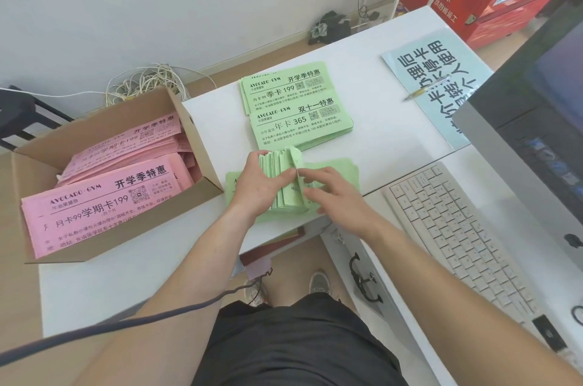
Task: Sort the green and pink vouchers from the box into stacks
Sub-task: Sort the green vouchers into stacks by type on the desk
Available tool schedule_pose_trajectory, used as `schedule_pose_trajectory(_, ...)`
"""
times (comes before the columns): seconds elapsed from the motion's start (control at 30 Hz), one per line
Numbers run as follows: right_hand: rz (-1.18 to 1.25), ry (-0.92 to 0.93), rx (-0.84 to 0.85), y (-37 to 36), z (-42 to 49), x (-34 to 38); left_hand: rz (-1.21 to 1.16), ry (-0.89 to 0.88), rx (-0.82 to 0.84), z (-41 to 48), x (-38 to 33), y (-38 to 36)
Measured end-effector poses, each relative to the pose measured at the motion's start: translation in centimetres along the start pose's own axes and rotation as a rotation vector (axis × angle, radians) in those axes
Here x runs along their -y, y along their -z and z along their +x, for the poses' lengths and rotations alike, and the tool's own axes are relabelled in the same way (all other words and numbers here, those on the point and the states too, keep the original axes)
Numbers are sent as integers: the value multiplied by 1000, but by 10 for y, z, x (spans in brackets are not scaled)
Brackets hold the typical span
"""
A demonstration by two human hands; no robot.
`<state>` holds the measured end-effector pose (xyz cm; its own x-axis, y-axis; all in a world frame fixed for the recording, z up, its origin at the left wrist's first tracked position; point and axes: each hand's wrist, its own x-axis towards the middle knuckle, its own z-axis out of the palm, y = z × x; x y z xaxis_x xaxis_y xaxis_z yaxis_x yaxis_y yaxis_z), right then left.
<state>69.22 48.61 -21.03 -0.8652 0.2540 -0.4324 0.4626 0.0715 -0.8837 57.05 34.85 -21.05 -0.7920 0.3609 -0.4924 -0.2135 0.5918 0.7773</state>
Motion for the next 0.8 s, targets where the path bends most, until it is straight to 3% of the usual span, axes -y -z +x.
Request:
schedule_pose_trajectory(0.3, -124, 122, -41, -11, -2, -18, -19, 42, -27, -1, -5, 2)
schedule_pose_trajectory(0.37, -120, 86, -79, 4, 5, -20, -36, 45, -26, 2, -3, 5)
schedule_pose_trajectory(0.53, -315, -115, -367, 38, 20, -37, -108, 60, -26, 6, 3, 14)
schedule_pose_trajectory(0.8, -503, -176, -376, 31, 29, -33, -153, 63, -10, 7, 8, 21)
